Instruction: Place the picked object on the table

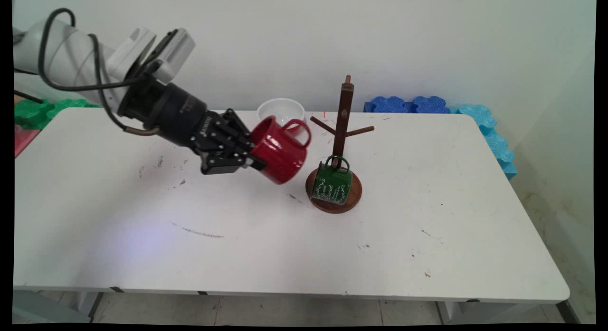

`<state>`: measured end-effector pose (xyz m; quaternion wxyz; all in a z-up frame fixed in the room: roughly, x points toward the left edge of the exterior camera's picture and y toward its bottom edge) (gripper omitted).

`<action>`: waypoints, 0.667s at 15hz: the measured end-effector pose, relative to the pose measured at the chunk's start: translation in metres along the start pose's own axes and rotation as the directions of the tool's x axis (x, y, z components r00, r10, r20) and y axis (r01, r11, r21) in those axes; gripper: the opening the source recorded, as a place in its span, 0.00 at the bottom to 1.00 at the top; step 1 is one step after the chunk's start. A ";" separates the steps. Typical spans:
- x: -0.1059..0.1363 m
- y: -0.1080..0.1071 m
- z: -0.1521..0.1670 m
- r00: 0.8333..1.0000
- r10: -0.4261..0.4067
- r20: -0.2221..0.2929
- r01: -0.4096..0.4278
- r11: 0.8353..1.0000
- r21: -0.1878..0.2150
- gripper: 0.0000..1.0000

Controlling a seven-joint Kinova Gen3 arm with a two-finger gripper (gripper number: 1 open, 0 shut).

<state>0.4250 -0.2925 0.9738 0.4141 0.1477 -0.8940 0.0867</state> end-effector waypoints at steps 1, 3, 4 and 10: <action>-0.004 0.001 -0.005 1.000 0.000 0.019 -0.001 1.000 0.012 0.00; -0.013 0.000 -0.012 0.998 0.001 0.055 -0.003 0.999 0.036 0.00; -0.017 -0.001 -0.015 0.997 0.004 0.076 -0.008 0.999 0.052 0.00; -0.034 -0.013 -0.020 0.984 0.036 0.172 -0.058 0.990 0.127 0.00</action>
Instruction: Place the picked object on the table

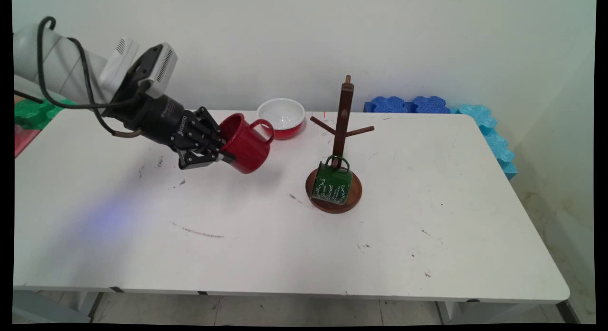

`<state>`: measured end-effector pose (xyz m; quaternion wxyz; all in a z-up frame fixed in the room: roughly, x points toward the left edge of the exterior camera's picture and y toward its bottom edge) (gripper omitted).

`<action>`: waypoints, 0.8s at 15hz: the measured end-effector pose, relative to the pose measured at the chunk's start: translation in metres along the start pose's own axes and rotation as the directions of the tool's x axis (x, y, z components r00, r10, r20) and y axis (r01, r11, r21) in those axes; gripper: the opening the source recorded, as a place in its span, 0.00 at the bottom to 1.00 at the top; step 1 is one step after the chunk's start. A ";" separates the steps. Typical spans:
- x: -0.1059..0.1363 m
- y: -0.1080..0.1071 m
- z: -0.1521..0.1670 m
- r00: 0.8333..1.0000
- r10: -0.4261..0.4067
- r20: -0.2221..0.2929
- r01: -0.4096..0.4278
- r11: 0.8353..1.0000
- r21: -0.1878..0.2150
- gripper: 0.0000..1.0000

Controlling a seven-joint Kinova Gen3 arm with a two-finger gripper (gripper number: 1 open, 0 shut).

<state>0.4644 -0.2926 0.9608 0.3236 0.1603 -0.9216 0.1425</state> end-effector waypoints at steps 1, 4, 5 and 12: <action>-0.003 -0.002 0.002 1.000 0.010 0.019 -0.010 1.000 0.016 0.00; -0.010 -0.008 0.010 0.997 0.040 0.070 -0.044 0.997 0.058 0.00; -0.012 -0.009 0.014 0.995 0.051 0.087 -0.057 0.996 0.071 0.00; -0.020 -0.023 0.047 0.973 0.142 0.182 -0.165 0.979 0.122 0.00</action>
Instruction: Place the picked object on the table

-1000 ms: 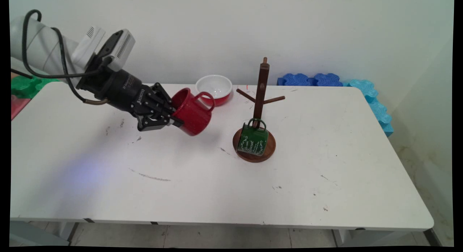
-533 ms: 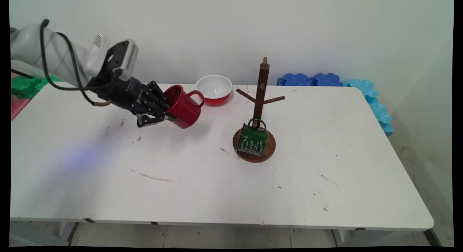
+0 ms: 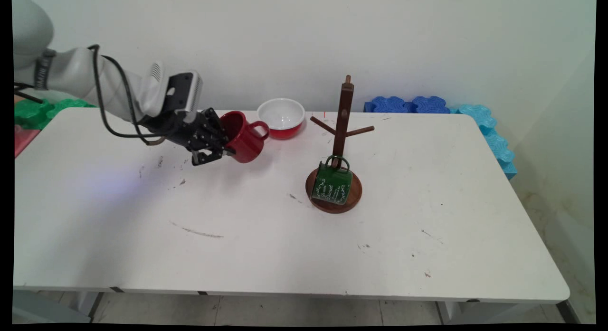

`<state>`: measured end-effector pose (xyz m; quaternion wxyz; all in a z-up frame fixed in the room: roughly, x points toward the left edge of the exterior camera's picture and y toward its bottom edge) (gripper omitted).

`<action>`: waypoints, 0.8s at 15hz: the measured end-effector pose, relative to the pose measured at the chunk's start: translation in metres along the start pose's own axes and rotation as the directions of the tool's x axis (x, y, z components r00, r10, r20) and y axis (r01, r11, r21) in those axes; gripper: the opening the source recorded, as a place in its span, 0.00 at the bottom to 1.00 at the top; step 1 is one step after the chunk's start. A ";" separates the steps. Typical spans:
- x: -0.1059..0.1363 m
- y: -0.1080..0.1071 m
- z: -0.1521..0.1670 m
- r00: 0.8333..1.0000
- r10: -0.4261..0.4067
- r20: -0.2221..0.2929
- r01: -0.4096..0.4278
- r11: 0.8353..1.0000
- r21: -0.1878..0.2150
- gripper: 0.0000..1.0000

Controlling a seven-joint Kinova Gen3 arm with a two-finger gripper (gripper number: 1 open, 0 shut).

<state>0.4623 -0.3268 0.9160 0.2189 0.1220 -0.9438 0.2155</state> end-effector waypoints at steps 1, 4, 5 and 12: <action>0.000 -0.001 0.006 1.000 0.017 0.011 -0.017 1.000 0.005 0.00; 0.000 -0.002 0.024 0.997 0.059 0.041 -0.059 0.998 0.010 0.00; -0.001 -0.002 0.030 0.996 0.071 0.051 -0.071 0.997 0.009 0.00; 0.000 -0.001 0.061 0.987 0.127 0.096 -0.127 0.992 -0.010 0.00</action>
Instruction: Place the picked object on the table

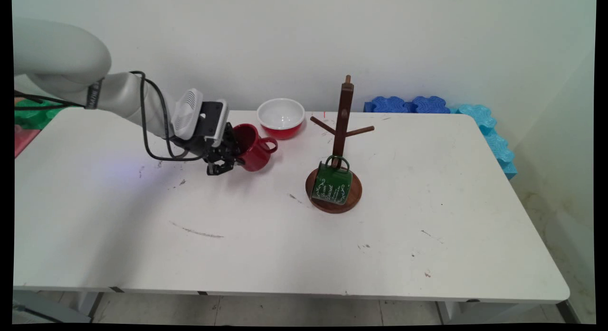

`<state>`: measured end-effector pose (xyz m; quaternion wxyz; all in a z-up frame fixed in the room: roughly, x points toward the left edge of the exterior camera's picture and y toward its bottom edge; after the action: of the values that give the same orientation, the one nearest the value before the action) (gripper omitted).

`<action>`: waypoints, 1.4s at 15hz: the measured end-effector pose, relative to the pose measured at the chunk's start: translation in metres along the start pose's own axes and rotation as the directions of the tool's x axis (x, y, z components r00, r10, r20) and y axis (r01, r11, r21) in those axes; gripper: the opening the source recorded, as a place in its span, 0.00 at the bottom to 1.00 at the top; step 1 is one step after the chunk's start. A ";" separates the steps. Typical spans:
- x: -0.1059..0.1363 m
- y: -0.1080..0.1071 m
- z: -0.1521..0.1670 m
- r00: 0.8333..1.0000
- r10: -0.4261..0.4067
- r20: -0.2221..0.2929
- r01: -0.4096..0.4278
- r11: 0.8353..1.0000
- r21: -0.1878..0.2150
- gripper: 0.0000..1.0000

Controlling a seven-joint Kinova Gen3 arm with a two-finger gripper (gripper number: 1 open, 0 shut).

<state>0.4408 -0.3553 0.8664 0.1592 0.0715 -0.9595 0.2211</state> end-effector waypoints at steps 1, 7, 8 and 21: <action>0.001 0.000 0.004 1.000 0.006 0.005 -0.005 1.000 -0.003 0.00; 0.003 -0.001 0.020 0.999 0.025 0.030 -0.025 1.000 -0.014 0.00; 0.003 -0.001 0.022 0.999 0.028 0.033 -0.027 1.000 -0.015 0.00; 0.001 -0.001 0.034 0.998 0.051 0.048 -0.050 0.998 -0.025 1.00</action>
<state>0.4308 -0.3712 0.8383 0.1313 0.0507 -0.9671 0.2118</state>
